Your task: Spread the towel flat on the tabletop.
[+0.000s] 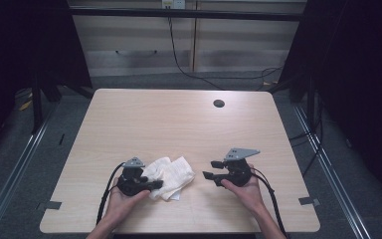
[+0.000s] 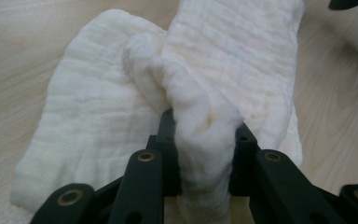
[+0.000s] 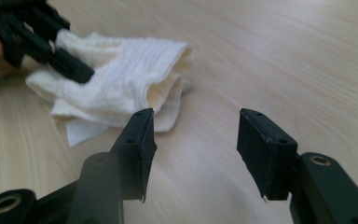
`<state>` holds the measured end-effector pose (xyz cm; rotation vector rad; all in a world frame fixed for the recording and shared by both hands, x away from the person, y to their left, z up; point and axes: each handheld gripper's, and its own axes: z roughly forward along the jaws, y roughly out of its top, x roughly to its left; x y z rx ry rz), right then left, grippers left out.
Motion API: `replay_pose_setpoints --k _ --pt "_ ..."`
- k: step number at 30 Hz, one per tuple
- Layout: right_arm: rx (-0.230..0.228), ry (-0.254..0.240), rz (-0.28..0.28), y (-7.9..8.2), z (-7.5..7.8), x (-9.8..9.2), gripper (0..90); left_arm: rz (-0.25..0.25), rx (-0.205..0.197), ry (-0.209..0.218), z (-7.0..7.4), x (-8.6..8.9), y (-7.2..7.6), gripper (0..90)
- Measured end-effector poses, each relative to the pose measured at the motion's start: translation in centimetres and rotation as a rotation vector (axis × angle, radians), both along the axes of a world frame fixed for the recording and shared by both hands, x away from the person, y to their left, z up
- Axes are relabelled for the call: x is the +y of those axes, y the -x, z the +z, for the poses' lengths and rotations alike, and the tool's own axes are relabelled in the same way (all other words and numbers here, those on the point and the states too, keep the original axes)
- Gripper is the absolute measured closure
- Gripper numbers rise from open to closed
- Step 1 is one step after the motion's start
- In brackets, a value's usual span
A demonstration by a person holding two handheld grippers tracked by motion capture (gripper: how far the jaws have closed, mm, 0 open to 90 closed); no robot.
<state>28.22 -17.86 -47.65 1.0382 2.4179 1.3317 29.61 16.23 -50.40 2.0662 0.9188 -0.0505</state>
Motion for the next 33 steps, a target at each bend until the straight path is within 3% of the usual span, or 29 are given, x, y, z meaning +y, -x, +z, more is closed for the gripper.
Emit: replay_pose_setpoints --k 4,5,6,9,13,14,16,18,20,22,23,25,26,28,32,33 --pt "0.023 0.017 0.030 0.2 -0.9 0.4 56.8 -0.005 0.015 0.027 0.0 0.3 -0.2 60.4" --pt "0.032 0.020 0.033 0.2 -1.2 0.5 58.8 -0.003 0.051 0.071 -0.1 0.5 -0.5 58.0" --pt "0.040 0.031 0.034 0.2 -1.4 0.7 60.2 0.002 0.048 0.075 -0.1 0.6 -0.6 57.2" --pt "0.045 0.037 0.050 -0.1 -1.8 1.2 64.1 0.013 0.023 0.070 0.2 0.8 -0.6 52.8" --pt "0.042 0.043 0.076 -0.1 -1.9 2.0 60.9 -0.023 -0.045 0.103 1.8 1.1 -0.6 47.5" --pt "0.042 0.043 0.076 -0.1 -1.9 2.0 60.9 -0.023 -0.045 0.103 1.8 1.1 -0.6 46.8" --pt "0.040 0.040 0.088 0.1 -1.8 2.2 57.2 -0.014 -0.065 0.105 2.2 1.3 -0.7 45.9" --pt "0.030 0.014 0.086 0.2 -1.2 2.2 47.6 0.003 -0.082 0.097 2.3 1.6 -1.1 45.1" --pt "0.024 0.006 0.084 0.2 -1.0 2.3 46.0 0.003 -0.075 0.099 2.2 1.6 -1.1 46.7" --pt "0.014 -0.005 0.080 0.1 -0.5 2.5 44.5 -0.022 -0.090 0.064 2.0 1.2 -1.1 65.6" --pt "0.013 -0.004 0.081 0.0 -0.5 2.6 44.7 -0.061 -0.089 0.057 1.8 0.6 -0.9 69.0" --pt "0.017 0.003 0.082 -0.3 -0.7 2.7 45.9 -0.072 -0.087 0.061 1.7 0.3 -0.8 72.6" --pt "0.023 0.002 0.077 -0.4 -0.8 2.8 46.0 -0.108 -0.098 0.048 1.7 -0.2 -0.4 74.3" --pt "0.022 -0.004 0.074 -0.7 -0.8 2.8 46.3 -0.133 -0.091 0.054 1.7 -0.7 0.0 76.1" --pt "0.014 -0.017 0.064 -0.9 -0.5 2.7 46.6 -0.176 -0.082 0.040 1.6 -1.6 0.5 76.1" --pt "0.022 -0.020 0.066 -1.1 -0.5 2.8 46.6 -0.208 -0.080 0.035 1.5 -2.1 0.8 75.9"
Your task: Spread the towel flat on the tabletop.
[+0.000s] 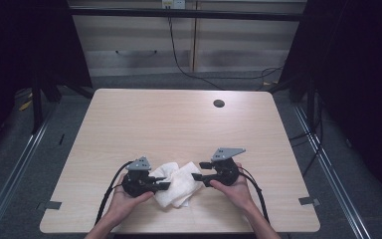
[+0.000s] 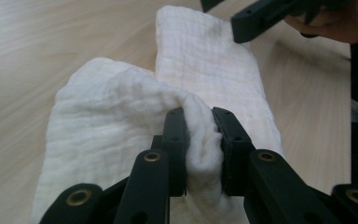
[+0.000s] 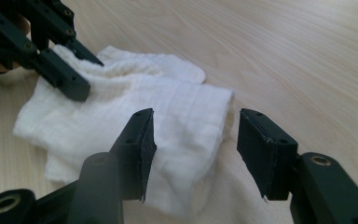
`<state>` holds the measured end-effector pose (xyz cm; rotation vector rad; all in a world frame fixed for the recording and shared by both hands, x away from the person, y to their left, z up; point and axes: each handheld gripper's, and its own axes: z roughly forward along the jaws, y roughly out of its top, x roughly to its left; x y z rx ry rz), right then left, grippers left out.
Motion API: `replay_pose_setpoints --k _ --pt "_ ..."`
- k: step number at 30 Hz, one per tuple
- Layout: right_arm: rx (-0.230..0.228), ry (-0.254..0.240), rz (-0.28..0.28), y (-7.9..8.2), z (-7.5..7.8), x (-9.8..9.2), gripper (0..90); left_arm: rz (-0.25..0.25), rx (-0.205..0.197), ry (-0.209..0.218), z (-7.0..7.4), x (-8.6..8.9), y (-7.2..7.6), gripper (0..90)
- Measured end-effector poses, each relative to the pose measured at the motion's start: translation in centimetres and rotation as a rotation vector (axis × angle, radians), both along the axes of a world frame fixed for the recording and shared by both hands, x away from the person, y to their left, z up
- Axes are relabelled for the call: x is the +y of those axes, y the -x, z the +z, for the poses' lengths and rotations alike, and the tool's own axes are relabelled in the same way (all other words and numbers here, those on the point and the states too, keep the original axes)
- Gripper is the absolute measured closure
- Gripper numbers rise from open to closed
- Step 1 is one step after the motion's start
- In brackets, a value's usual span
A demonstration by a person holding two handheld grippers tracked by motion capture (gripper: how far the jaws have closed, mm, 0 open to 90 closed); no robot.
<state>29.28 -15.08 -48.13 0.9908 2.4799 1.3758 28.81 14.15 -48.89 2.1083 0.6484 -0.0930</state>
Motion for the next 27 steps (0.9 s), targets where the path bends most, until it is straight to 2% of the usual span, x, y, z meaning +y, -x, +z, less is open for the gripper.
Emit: replay_pose_setpoints --k 3,5,6,7,8,9,10,11,12,14,15,16,17,19,20,21,22,24,27 --pt "0.025 0.026 0.005 -0.1 -0.6 0.2 48.6 -0.010 -0.003 0.001 0.0 -0.3 0.1 71.1" --pt "0.036 0.028 0.017 -0.1 -1.0 0.4 62.2 0.002 0.007 0.016 0.2 -0.1 0.1 61.7" --pt "0.036 0.028 0.017 -0.1 -1.0 0.4 62.2 0.002 0.007 0.016 0.2 -0.1 0.1 55.4" --pt "0.031 0.034 0.009 -0.1 -1.0 0.4 68.1 0.003 0.010 0.033 0.4 0.2 0.0 55.4" --pt "0.030 0.038 0.008 -0.1 -1.0 0.4 73.9 0.010 0.004 0.053 0.8 0.7 -0.1 48.1" --pt "0.026 0.043 0.006 0.0 -1.0 0.3 81.5 0.029 -0.002 0.082 1.2 1.2 -0.3 44.7" --pt "0.031 0.040 0.004 0.0 -1.0 0.3 83.6 0.076 -0.015 0.133 2.1 2.3 -0.9 44.2" --pt "0.030 0.039 0.004 0.0 -1.0 0.2 85.5 0.104 -0.016 0.154 2.5 2.9 -1.3 43.7" --pt "0.032 0.040 0.003 0.0 -1.1 0.2 86.2 0.125 -0.018 0.159 2.7 3.4 -1.8 43.5" --pt "0.033 0.043 0.005 -0.1 -1.2 0.3 86.5 0.163 -0.032 0.144 3.0 3.8 -2.7 43.8" --pt "0.033 0.043 0.005 -0.1 -1.2 0.3 86.5 0.163 -0.032 0.144 3.0 3.8 -2.7 45.0" --pt "0.035 0.052 0.007 -0.1 -1.4 0.4 86.5 0.168 -0.016 0.095 2.9 3.4 -4.0 46.2" --pt "0.035 0.052 0.007 -0.1 -1.4 0.4 86.5 0.168 -0.016 0.095 2.9 3.4 -4.0 47.5" --pt "0.038 0.058 0.009 -0.1 -1.5 0.5 86.5 0.160 -0.004 0.051 2.4 2.4 -5.0 48.4" --pt "0.038 0.061 0.010 -0.1 -1.7 0.5 86.5 0.152 0.012 0.041 1.5 1.4 -5.8 49.6" --pt "0.038 0.061 0.010 -0.1 -1.7 0.5 86.5 0.152 0.012 0.041 1.5 1.4 -5.8 49.7" --pt "0.051 0.060 0.018 -0.1 -2.0 0.6 86.6 0.156 0.027 0.027 0.4 0.5 -6.4 48.6" --pt "0.052 0.068 0.028 0.0 -2.3 0.7 86.8 0.149 0.037 0.003 -0.5 0.0 -6.5 46.2" --pt "0.052 0.069 0.040 0.3 -2.2 1.0 86.8 0.150 0.028 -0.003 -0.7 -0.1 -6.5 46.2"
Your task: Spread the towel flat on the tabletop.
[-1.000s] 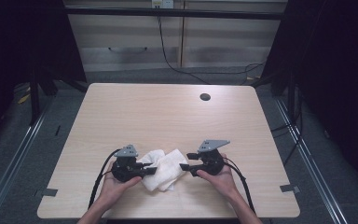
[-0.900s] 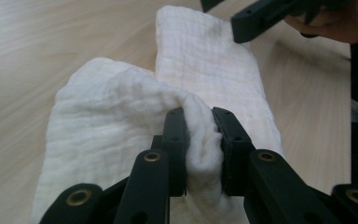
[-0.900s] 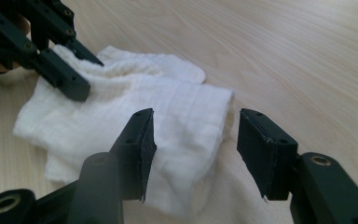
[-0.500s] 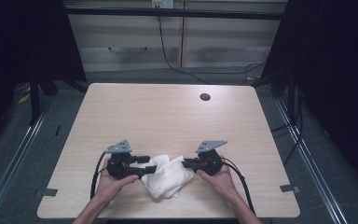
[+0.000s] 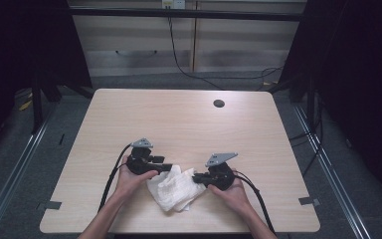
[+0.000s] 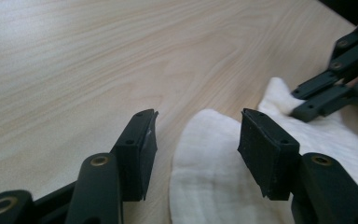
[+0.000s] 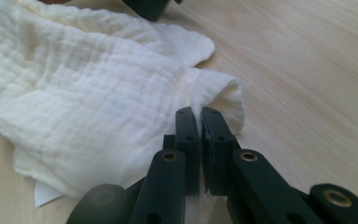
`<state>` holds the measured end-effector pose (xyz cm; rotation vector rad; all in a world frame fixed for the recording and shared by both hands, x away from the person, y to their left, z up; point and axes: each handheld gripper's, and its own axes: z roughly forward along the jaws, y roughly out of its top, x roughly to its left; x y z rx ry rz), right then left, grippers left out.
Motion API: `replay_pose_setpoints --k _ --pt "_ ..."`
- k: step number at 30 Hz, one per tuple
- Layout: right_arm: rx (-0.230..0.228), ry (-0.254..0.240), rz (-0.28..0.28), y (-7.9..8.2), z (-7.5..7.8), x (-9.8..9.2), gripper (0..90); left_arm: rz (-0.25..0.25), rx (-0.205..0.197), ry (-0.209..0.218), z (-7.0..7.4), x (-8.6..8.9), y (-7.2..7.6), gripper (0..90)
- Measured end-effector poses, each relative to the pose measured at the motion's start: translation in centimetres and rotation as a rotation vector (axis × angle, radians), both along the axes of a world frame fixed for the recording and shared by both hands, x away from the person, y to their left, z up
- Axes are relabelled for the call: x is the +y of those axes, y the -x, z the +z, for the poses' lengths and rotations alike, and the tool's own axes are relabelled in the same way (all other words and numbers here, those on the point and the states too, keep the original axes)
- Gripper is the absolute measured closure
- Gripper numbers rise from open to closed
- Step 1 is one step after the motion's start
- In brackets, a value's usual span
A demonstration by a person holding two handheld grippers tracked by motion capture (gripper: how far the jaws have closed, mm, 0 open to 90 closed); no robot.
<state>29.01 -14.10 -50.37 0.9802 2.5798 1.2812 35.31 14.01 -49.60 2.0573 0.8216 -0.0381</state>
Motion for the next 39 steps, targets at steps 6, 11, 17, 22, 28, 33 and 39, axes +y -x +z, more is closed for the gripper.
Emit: replay_pose_setpoints --k 6,11,17,22,28,33,39 --pt "-0.001 -0.011 0.048 0.8 -0.2 1.1 87.0 -0.043 -0.008 0.008 0.1 0.0 0.2 49.1" --pt "-0.003 -0.012 0.076 1.0 -0.3 1.8 86.0 -0.079 -0.006 -0.063 -0.8 -0.9 0.3 51.5" --pt "0.001 -0.028 0.064 1.1 0.1 1.5 69.2 -0.090 -0.055 -0.091 -0.9 -1.4 0.5 62.2" --pt "-0.013 -0.043 0.032 1.1 0.7 0.7 59.9 -0.139 -0.101 -0.124 -0.9 -1.5 1.0 77.1" --pt "-0.021 -0.048 -0.013 1.2 1.1 -0.4 57.4 -0.145 -0.103 -0.129 -0.9 -1.4 1.1 86.3" --pt "-0.029 -0.067 -0.040 1.1 1.5 -1.4 56.0 -0.134 -0.070 -0.097 -1.0 -1.2 0.9 87.7" --pt "-0.038 -0.072 -0.071 1.2 1.8 -2.5 54.1 -0.125 -0.064 -0.055 -0.6 -1.0 0.9 87.8"
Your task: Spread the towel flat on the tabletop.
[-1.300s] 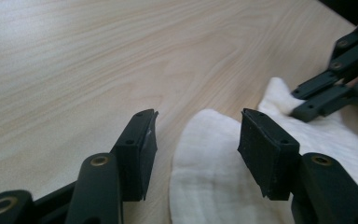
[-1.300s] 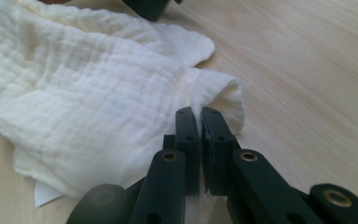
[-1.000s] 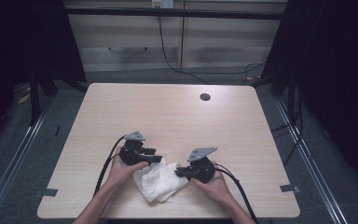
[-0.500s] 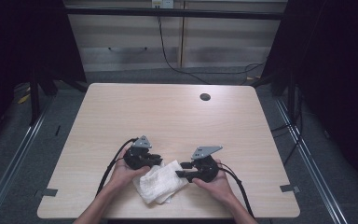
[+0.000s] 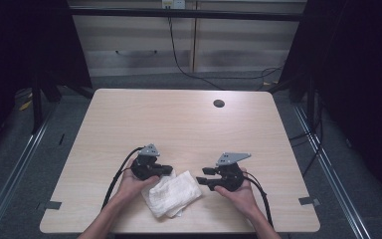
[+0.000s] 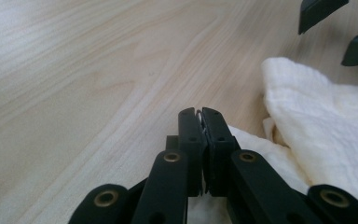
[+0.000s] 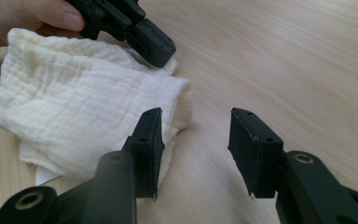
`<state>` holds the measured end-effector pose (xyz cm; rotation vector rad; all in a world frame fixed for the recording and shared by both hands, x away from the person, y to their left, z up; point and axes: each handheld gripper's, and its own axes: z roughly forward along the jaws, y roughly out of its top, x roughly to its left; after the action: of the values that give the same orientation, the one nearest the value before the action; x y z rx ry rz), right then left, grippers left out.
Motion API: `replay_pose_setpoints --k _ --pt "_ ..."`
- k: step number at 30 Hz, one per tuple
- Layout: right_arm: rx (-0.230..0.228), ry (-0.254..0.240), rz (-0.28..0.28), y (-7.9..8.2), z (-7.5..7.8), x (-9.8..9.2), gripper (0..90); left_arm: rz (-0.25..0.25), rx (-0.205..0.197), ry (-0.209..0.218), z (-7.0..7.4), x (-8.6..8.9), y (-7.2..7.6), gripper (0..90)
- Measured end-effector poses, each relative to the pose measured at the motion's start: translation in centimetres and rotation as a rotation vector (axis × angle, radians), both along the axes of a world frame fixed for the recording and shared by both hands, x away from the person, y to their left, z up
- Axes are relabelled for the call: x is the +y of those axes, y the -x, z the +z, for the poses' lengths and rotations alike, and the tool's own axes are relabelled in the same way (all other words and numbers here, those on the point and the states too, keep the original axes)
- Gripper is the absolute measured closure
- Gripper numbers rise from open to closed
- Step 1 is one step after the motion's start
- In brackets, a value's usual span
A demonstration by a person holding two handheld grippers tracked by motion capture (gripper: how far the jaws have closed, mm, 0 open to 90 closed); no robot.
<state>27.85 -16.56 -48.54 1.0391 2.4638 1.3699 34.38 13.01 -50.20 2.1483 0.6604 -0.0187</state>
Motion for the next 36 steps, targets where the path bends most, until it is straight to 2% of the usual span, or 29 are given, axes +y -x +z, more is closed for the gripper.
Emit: replay_pose_setpoints --k 2,3,4,5,7,11,13,15,17,18,19,21,23,24,25,26,27,31,32,33,34,35,36 --pt "0.000 -0.001 -0.006 0.0 0.1 -0.2 54.0 0.008 -0.002 0.002 0.3 0.1 0.0 87.8" --pt "-0.004 -0.007 -0.017 0.0 0.2 -0.5 53.6 0.004 0.000 0.034 1.2 0.2 0.4 87.8" --pt "-0.004 -0.007 -0.017 0.0 0.2 -0.5 53.6 0.004 0.000 0.034 1.2 0.2 0.4 87.8" --pt "-0.008 -0.013 -0.027 0.0 0.5 -0.8 53.4 -0.003 -0.031 0.036 2.2 0.2 1.0 87.8" --pt "-0.014 -0.020 -0.034 0.1 0.6 -1.0 53.2 -0.007 -0.039 0.048 2.6 0.3 1.2 87.8" --pt "-0.014 -0.005 -0.041 0.2 0.6 -1.2 53.1 0.009 -0.043 0.070 2.8 0.6 1.1 87.8" --pt "-0.014 -0.005 -0.040 0.2 0.6 -1.2 53.0 0.026 -0.043 0.104 3.1 0.9 0.8 87.8" --pt "-0.020 -0.011 -0.042 0.1 0.8 -1.4 52.9 0.038 -0.058 0.116 3.9 1.0 0.7 87.8" --pt "-0.025 -0.004 -0.053 0.0 1.0 -1.7 52.9 0.056 -0.072 0.152 5.0 0.9 0.7 87.8" --pt "-0.025 -0.004 -0.053 0.0 1.0 -1.7 52.9 0.056 -0.072 0.152 5.0 0.9 0.7 87.8" --pt "-0.035 -0.012 -0.073 -0.2 1.4 -2.1 52.9 0.056 -0.093 0.157 5.8 0.8 0.7 87.8" --pt "-0.038 -0.016 -0.077 -0.2 1.5 -2.3 52.9 0.057 -0.101 0.163 6.2 0.6 0.6 87.9" --pt "-0.047 -0.024 -0.092 -0.2 1.8 -2.8 52.7 0.050 -0.134 0.168 7.7 -0.1 0.4 87.9" --pt "-0.047 -0.024 -0.092 -0.2 1.8 -2.8 52.7 0.050 -0.134 0.168 7.7 -0.1 0.4 87.9" --pt "-0.053 -0.029 -0.098 -0.1 2.0 -3.2 52.6 0.043 -0.163 0.175 9.0 -0.6 0.2 87.9" --pt "-0.053 -0.031 -0.105 -0.1 2.1 -3.3 52.7 0.044 -0.177 0.183 9.7 -0.8 0.1 87.9" --pt "-0.056 -0.034 -0.106 -0.1 2.1 -3.5 52.7 0.044 -0.177 0.183 9.7 -0.8 0.1 87.8" --pt "-0.053 -0.033 -0.114 0.0 2.0 -3.8 52.3 0.041 -0.239 0.210 13.1 -1.8 -0.6 87.9" --pt "-0.053 -0.033 -0.114 0.0 2.0 -3.8 52.3 0.041 -0.239 0.210 13.1 -1.8 -0.6 88.0" --pt "-0.059 -0.038 -0.123 0.0 2.1 -4.0 52.2 0.042 -0.252 0.208 13.7 -2.1 -0.8 88.0" --pt "-0.062 -0.041 -0.130 0.0 2.2 -4.1 52.1 0.040 -0.276 0.218 15.1 -2.6 -1.2 88.0" --pt "-0.062 -0.045 -0.136 0.0 2.3 -4.3 52.1 0.040 -0.276 0.218 15.1 -2.6 -1.2 88.0" --pt "-0.065 -0.045 -0.138 0.0 2.4 -4.4 52.1 0.040 -0.294 0.235 16.6 -3.2 -1.3 88.0"
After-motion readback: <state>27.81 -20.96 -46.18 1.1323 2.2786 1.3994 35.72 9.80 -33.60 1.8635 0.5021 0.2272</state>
